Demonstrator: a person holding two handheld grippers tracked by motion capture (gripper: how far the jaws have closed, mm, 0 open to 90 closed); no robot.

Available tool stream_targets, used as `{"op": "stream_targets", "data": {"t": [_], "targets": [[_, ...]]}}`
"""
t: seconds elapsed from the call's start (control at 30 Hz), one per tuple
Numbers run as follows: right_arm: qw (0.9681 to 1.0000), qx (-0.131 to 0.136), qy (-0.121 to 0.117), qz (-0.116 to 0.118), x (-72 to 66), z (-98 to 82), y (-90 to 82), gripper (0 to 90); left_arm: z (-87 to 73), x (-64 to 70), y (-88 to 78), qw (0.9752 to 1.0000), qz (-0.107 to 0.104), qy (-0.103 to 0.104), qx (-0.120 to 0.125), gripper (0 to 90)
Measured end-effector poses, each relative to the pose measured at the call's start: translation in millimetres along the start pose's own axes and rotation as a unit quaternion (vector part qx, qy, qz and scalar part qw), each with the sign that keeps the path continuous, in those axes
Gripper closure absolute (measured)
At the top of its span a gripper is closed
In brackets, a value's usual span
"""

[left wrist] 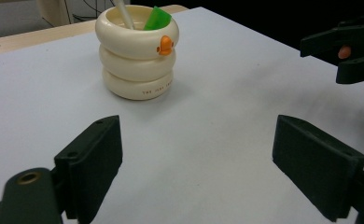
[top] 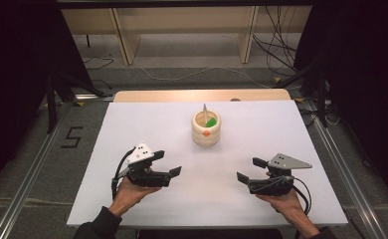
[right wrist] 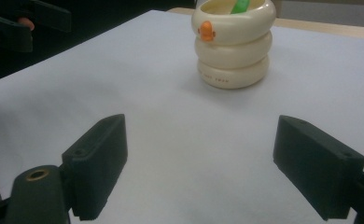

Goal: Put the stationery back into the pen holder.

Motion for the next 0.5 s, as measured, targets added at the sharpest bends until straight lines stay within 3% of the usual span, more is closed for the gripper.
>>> {"op": "stream_targets", "data": {"t": [0.5], "targets": [[1.0000,0.001,0.002,-0.002,0.4,0.0,-0.5,18.4,0.8,-1.1,0.0,1.0000,0.003,0.001,0.007,15.9]]}}
Point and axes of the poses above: each handheld gripper's, and its own axes: y roughly forward along the jaws, z roughly out of its top, x roughly to its right, the point moved 3 cm from there along y, roughly forward along the jaws, and after that the axes turned 7 degrees about -x, right-handed, at the moved point
